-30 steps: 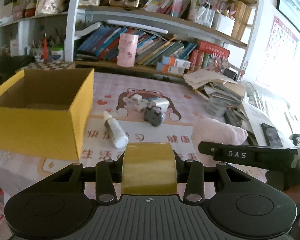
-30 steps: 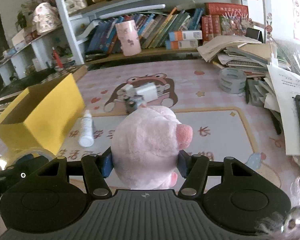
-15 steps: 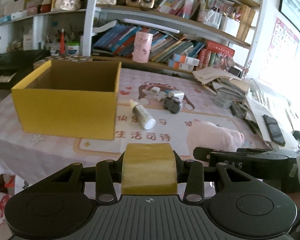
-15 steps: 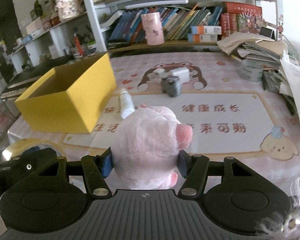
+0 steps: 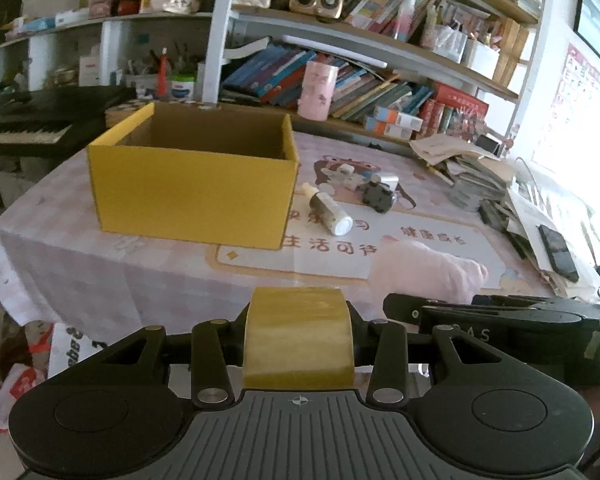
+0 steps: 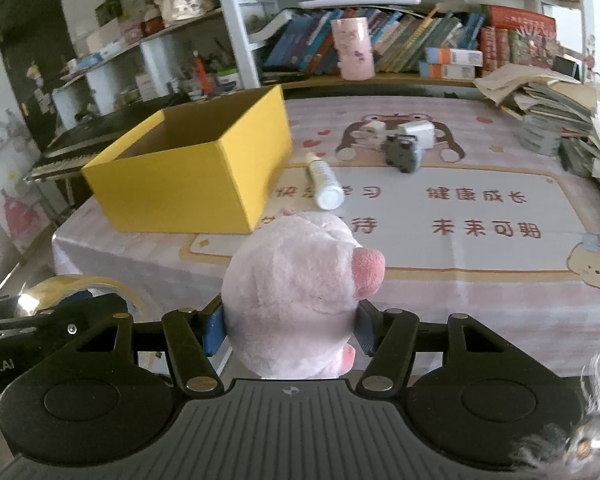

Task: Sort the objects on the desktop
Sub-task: 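Carry the tape roll and pink pig with both tools toward the yellow box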

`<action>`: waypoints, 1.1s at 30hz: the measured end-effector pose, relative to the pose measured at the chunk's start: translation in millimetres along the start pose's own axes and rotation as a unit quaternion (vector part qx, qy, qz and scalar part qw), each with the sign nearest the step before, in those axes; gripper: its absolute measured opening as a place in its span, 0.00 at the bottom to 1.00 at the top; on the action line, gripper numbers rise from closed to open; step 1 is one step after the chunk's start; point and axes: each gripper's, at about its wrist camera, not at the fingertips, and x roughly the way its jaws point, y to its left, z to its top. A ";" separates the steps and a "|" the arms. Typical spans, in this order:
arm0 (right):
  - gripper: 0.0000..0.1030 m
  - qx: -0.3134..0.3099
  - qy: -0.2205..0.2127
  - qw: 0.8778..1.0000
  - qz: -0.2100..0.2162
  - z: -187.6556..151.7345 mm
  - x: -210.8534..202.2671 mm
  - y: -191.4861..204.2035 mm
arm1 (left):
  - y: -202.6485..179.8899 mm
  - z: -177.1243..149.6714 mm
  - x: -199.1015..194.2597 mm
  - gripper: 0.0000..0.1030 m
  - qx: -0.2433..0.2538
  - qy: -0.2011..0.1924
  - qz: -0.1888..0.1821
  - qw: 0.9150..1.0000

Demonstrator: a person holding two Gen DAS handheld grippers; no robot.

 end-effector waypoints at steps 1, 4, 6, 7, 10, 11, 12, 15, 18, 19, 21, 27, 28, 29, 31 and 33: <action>0.56 -0.002 0.002 1.000 0.003 -1.2 0.4 3.5 | 2.8 -1.5 -2.6 0.39 -0.003 -0.001 0.003 1.000; 0.56 -0.011 0.005 1.000 0.012 -3.7 1.3 13.6 | 10.8 -4.7 -8.6 0.39 -0.010 -0.003 0.011 1.000; 0.56 -0.018 0.005 1.000 0.018 -4.6 1.7 20.0 | 15.6 -7.1 -12.8 0.39 -0.014 -0.007 0.016 1.000; 0.56 -0.021 0.005 1.000 0.020 -5.1 1.9 22.8 | 18.1 -7.9 -14.9 0.39 -0.017 -0.008 0.017 1.000; 0.56 -0.031 0.004 0.999 0.027 -5.7 2.2 31.1 | 23.1 -9.2 -19.9 0.39 -0.021 -0.013 0.022 0.999; 0.56 -0.034 0.003 0.999 0.029 -5.6 2.2 33.4 | 24.7 -9.2 -21.0 0.39 -0.023 -0.015 0.023 0.999; 0.56 -0.036 0.003 0.999 0.031 -5.8 2.1 35.3 | 26.1 -9.4 -22.3 0.39 -0.024 -0.017 0.025 0.999; 0.56 -0.042 0.003 0.998 0.038 -4.9 2.3 40.5 | 29.6 -9.8 -25.3 0.39 -0.028 -0.021 0.027 0.999; 0.56 -0.049 0.005 0.998 0.049 -4.6 2.7 46.1 | 34.2 -10.4 -28.3 0.39 -0.033 -0.026 0.030 0.999; 0.56 -0.051 0.006 0.997 0.052 -4.3 2.9 48.0 | 35.9 -10.4 -29.4 0.39 -0.035 -0.028 0.032 0.998; 0.56 -0.058 0.005 0.997 0.057 -3.7 3.3 52.6 | 38.9 -10.3 -31.0 0.39 -0.039 -0.031 0.034 0.998; 0.56 -0.072 0.004 0.995 0.064 -4.4 4.5 63.7 | 46.8 -10.6 -33.4 0.39 -0.043 -0.034 0.039 0.998; 0.56 -0.073 0.005 0.995 0.064 -4.4 5.0 65.3 | 48.1 -10.4 -33.8 0.39 -0.043 -0.033 0.039 0.998; 0.56 -0.074 0.005 0.995 0.065 -4.4 5.4 67.0 | 49.1 -10.1 -34.2 0.39 -0.042 -0.033 0.039 0.998; 0.56 -0.075 0.005 0.995 0.065 -4.1 5.7 69.6 | 50.9 -9.2 -35.2 0.39 -0.041 -0.033 0.039 0.998; 0.56 -0.075 0.005 0.995 0.066 -3.5 6.1 71.8 | 51.9 -8.6 -35.6 0.39 -0.039 -0.032 0.039 0.998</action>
